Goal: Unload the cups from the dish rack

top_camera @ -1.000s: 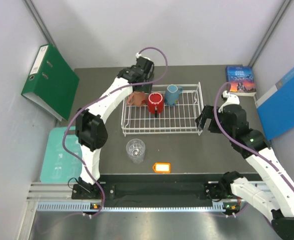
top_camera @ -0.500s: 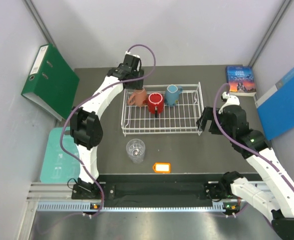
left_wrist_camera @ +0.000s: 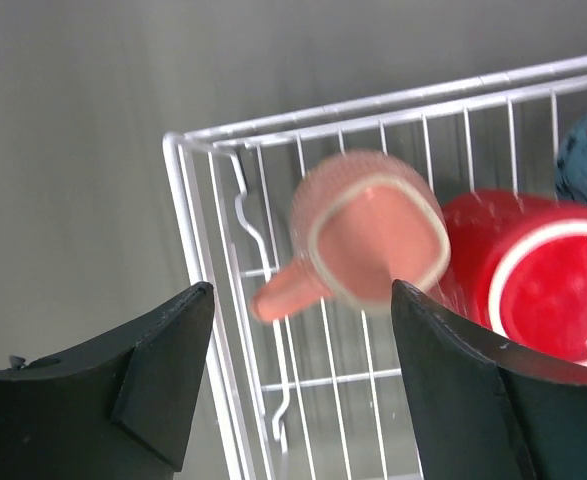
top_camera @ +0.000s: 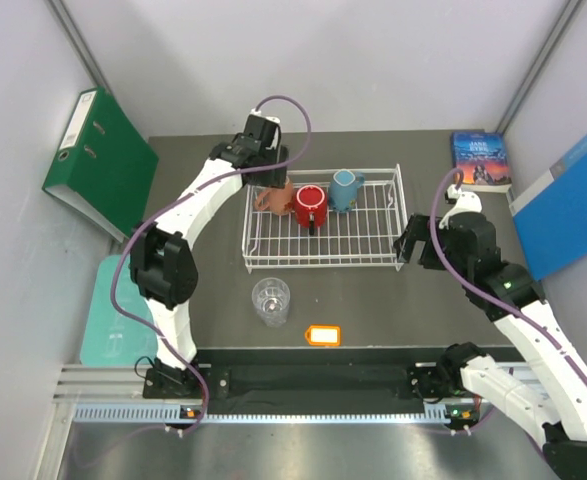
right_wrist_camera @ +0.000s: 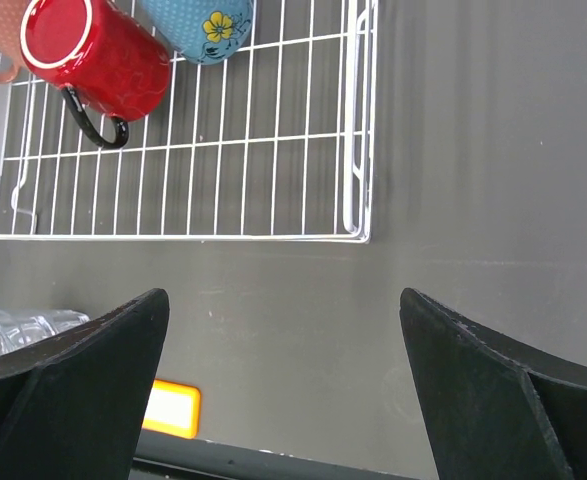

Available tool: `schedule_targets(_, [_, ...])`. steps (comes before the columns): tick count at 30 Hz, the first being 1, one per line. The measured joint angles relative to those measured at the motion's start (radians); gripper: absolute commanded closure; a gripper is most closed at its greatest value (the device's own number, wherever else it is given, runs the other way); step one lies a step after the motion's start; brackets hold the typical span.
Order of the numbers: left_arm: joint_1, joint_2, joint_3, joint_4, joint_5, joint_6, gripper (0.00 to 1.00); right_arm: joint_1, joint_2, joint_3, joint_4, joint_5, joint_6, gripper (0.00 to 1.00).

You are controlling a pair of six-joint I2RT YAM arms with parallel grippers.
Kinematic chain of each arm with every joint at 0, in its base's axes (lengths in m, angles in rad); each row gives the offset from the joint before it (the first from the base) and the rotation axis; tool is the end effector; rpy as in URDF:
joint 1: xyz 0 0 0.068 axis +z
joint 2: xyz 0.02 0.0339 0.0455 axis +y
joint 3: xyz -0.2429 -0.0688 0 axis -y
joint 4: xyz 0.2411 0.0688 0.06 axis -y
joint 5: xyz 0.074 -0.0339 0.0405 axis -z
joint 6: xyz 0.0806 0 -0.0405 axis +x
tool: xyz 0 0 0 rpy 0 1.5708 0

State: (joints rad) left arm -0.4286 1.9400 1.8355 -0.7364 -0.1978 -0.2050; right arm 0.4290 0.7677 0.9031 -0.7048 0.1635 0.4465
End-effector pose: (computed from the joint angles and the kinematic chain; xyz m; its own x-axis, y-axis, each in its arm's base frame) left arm 0.4211 -0.1750 0.2605 -0.7223 0.1106 -0.6826 0.1443 0.9895 0.0076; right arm 0.1922 0.0735 0.2914 -0.5656 0.2098 -0.7975 -0.0460 0.9576 0.2845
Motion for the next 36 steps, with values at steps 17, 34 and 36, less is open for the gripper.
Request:
schedule_targets(17, [-0.013, -0.03, -0.087, -0.021, 0.023, 0.048, 0.28, 0.0, -0.002, -0.013, 0.001, -0.007, 0.009, 0.02])
schedule_targets(34, [0.026, 0.083, -0.087, 0.031, 0.157, 0.05, 0.69, 0.0, 0.0, -0.013, 0.0, -0.003, 0.011, 0.02])
schedule_targets(36, [0.027, 0.083, -0.088, 0.027, 0.167, 0.05, 0.7, 0.0, 0.003, -0.013, 0.0, -0.002, 0.011, 0.02])
